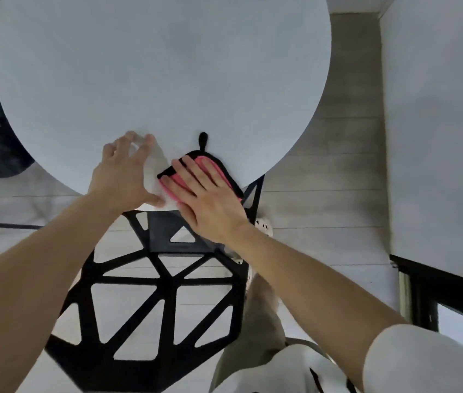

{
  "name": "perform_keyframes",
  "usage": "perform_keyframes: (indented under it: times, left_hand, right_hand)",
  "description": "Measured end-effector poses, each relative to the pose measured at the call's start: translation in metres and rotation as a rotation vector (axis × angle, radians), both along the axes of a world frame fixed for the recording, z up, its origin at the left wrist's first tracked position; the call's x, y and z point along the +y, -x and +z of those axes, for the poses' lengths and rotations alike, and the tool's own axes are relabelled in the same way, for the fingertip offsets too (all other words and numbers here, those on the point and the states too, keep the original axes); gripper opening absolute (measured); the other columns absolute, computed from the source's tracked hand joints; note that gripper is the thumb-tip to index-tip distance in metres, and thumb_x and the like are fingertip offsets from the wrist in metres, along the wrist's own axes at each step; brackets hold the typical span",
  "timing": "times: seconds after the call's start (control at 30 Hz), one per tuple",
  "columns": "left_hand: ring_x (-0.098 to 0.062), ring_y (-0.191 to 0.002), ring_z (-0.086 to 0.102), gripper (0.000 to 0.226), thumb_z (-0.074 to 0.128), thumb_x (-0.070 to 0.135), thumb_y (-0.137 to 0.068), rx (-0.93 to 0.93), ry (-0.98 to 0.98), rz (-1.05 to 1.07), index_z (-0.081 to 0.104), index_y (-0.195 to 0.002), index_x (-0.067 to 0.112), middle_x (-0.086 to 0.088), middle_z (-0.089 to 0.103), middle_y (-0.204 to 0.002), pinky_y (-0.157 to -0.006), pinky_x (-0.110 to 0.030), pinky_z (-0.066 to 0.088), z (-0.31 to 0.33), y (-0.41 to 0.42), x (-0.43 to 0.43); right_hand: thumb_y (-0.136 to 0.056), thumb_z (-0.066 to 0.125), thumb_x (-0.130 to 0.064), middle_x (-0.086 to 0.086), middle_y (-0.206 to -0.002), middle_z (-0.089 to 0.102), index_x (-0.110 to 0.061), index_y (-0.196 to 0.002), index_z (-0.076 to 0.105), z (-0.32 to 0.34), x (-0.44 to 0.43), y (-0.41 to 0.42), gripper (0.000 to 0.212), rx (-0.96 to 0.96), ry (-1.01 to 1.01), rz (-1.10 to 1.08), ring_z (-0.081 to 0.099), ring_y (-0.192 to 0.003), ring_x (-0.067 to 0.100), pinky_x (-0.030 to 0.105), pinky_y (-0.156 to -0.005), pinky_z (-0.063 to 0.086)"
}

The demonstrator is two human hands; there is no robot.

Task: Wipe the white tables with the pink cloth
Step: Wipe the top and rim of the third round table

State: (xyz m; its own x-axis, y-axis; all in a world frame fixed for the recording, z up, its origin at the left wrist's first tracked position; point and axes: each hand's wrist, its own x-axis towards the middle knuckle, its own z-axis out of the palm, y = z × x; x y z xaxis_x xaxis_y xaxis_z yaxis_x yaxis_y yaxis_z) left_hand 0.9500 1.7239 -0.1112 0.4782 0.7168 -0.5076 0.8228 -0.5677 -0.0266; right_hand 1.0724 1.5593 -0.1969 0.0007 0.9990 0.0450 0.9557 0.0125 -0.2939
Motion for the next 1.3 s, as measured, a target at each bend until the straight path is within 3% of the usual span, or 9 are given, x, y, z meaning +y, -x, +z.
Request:
perform_keyframes:
  times: [0.27,0.37,0.43,0.5,0.57,0.77,0.9,1.07,1.3]
  left_hand:
    - [-0.037,-0.155,0.017,0.152,0.104,0.056,-0.055,-0.013,0.028,-0.022,0.007,-0.170,0.037,0.001,0.009,-0.171,-0.102,-0.064,0.054,-0.006,0.001,0.004]
    - [-0.037,-0.155,0.016,0.153,0.104,0.057,-0.055,0.005,0.027,-0.026,0.005,-0.170,0.037,-0.001,0.009,-0.171,-0.103,-0.063,0.054,-0.007,0.001,0.004]
    - [-0.037,-0.156,0.015,0.154,0.104,0.057,-0.054,0.009,0.032,-0.028,0.005,-0.170,0.037,-0.001,0.008,-0.171,-0.104,-0.063,0.053,-0.007,0.000,0.005]
    - [-0.037,-0.156,0.014,0.155,0.105,0.057,-0.053,-0.006,0.037,-0.025,0.005,-0.170,0.037,0.000,0.007,-0.172,-0.105,-0.065,0.052,-0.007,0.000,0.005]
    - [-0.038,-0.157,0.014,0.155,0.105,0.057,-0.053,-0.016,0.039,-0.021,0.005,-0.170,0.037,0.000,0.005,-0.173,-0.107,-0.066,0.051,-0.007,0.002,0.005]
    - [-0.037,-0.157,0.013,0.155,0.103,0.060,-0.053,-0.006,0.053,-0.024,0.004,-0.170,0.040,0.001,0.004,-0.173,-0.107,-0.065,0.051,-0.009,0.002,0.009]
    - [-0.035,-0.156,0.014,0.154,0.103,0.061,-0.051,-0.004,0.040,-0.007,0.004,-0.169,0.043,0.004,0.006,-0.172,-0.103,-0.065,0.054,-0.011,0.002,0.011]
    - [-0.034,-0.153,0.019,0.153,0.104,0.060,-0.051,0.004,0.011,-0.010,0.010,-0.170,0.043,0.006,0.013,-0.170,-0.099,-0.062,0.056,-0.009,0.000,0.013]
    - [-0.034,-0.135,0.056,0.115,0.092,0.071,-0.068,0.156,-0.079,-0.142,0.038,-0.163,0.037,-0.002,0.050,-0.152,-0.097,-0.054,0.056,-0.001,-0.028,0.018]
  right_hand:
    - [-0.118,0.027,-0.044,0.006,-0.182,0.015,-0.032,-0.173,0.023,-0.017,-0.060,-0.133,0.056,-0.122,0.043,-0.233,0.007,-0.169,0.029,0.058,-0.135,0.011]
    - [-0.116,0.024,-0.046,0.003,-0.183,-0.001,-0.043,-0.172,0.017,-0.014,-0.049,-0.166,0.056,0.103,0.071,-0.633,-0.006,-0.169,0.028,0.058,-0.136,0.007]
    - [-0.113,0.031,-0.049,0.004,-0.183,-0.004,-0.054,-0.169,0.016,-0.004,-0.034,-0.167,0.058,0.361,0.083,-0.864,0.015,-0.166,0.035,0.056,-0.131,0.027]
    - [-0.111,0.041,-0.046,0.014,-0.172,0.028,-0.058,-0.167,0.012,0.009,-0.022,-0.157,0.064,0.607,0.129,-0.962,0.071,-0.119,0.027,0.036,-0.096,0.058]
    - [-0.111,0.046,-0.042,0.012,-0.132,0.061,-0.057,-0.168,0.011,0.019,-0.016,-0.143,0.069,0.730,0.130,-1.017,0.074,-0.076,0.014,0.025,-0.067,0.052]
    - [-0.105,0.046,-0.011,0.001,-0.098,0.062,-0.032,-0.172,-0.010,0.030,-0.034,-0.125,0.091,0.919,0.093,-1.276,0.064,-0.079,0.024,0.032,-0.073,0.049]
    - [-0.107,0.056,-0.019,-0.004,-0.103,0.060,-0.010,-0.153,0.038,0.026,-0.043,-0.128,0.050,1.134,-0.026,-1.450,0.063,-0.104,0.031,0.033,-0.078,0.051]
    - [-0.116,0.024,-0.057,0.011,-0.165,0.050,-0.033,-0.173,0.019,0.029,-0.004,-0.089,0.062,1.362,-0.064,-1.437,0.049,-0.148,0.039,0.046,-0.118,0.038]
    - [-0.118,0.031,-0.038,0.012,-0.096,0.067,-0.007,-0.122,0.046,-0.004,0.012,-0.114,0.034,1.206,-0.224,-1.474,0.068,-0.097,0.044,0.046,-0.075,0.049]
